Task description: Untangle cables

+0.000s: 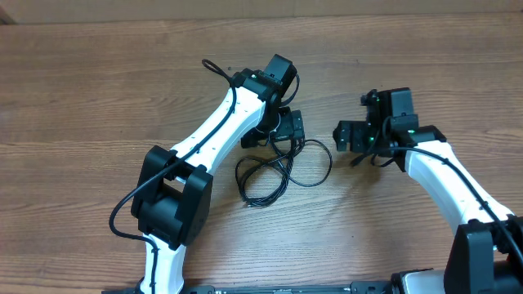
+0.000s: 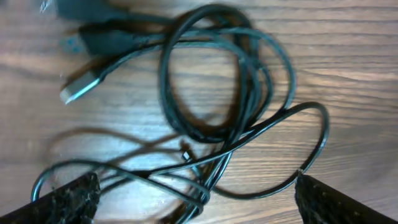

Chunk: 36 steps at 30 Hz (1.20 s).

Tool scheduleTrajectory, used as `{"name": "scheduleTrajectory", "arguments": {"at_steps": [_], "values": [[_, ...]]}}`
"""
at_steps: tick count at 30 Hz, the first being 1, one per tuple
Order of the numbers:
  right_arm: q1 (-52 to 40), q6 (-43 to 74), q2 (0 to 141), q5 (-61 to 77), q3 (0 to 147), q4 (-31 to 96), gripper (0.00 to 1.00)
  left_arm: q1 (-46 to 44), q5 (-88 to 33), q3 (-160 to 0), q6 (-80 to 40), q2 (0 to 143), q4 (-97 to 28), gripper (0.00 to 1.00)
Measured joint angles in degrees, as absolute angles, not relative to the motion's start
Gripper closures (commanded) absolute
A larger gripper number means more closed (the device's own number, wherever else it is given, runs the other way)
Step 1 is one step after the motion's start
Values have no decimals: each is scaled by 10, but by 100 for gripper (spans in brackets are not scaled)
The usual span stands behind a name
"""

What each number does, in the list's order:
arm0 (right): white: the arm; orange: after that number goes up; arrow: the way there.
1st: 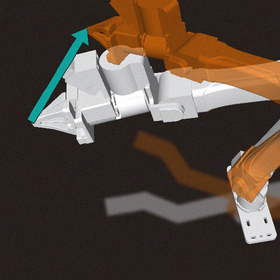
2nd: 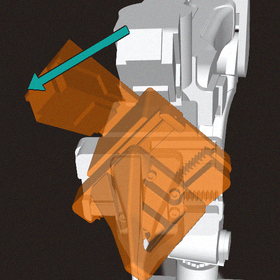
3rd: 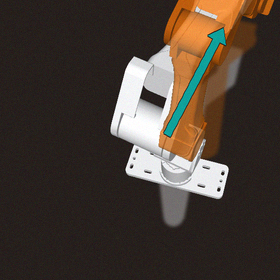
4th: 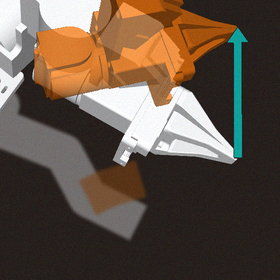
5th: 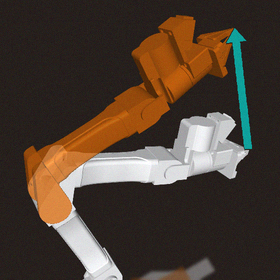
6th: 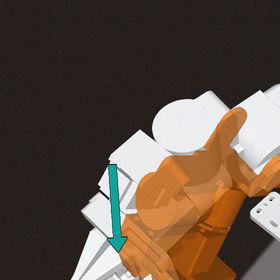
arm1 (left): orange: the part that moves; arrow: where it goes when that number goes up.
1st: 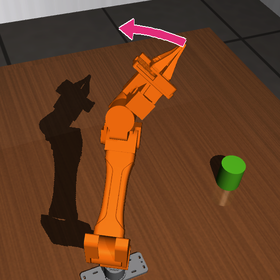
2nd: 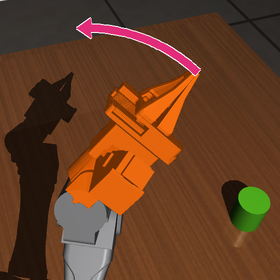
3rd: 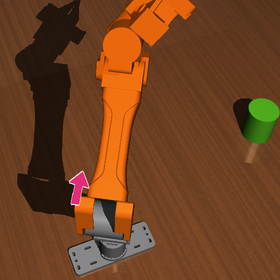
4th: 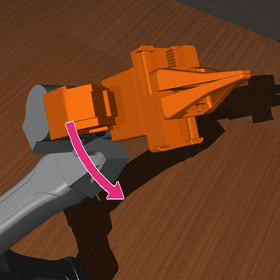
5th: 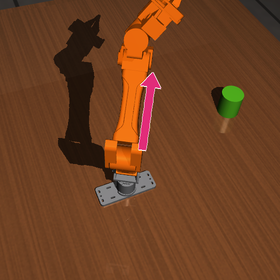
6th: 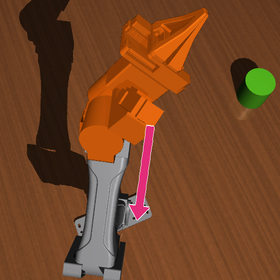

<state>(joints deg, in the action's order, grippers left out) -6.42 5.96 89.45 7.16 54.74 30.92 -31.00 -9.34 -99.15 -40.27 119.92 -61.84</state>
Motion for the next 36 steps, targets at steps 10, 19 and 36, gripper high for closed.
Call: {"name": "scheduleTrajectory", "arguments": {"at_steps": [10, 19, 36], "values": [[-26, 60, 895, 70, 547, 324, 0, -329, -31, -932, -550, 1199, -567, 4], [-22, 60, 895, 70, 547, 327, 3, -330, -21, -905, -599, 1199, -514, 19], [-22, 60, 895, 72, 513, 326, 12, -330, 22, -877, -646, 1199, -460, 27]]}}
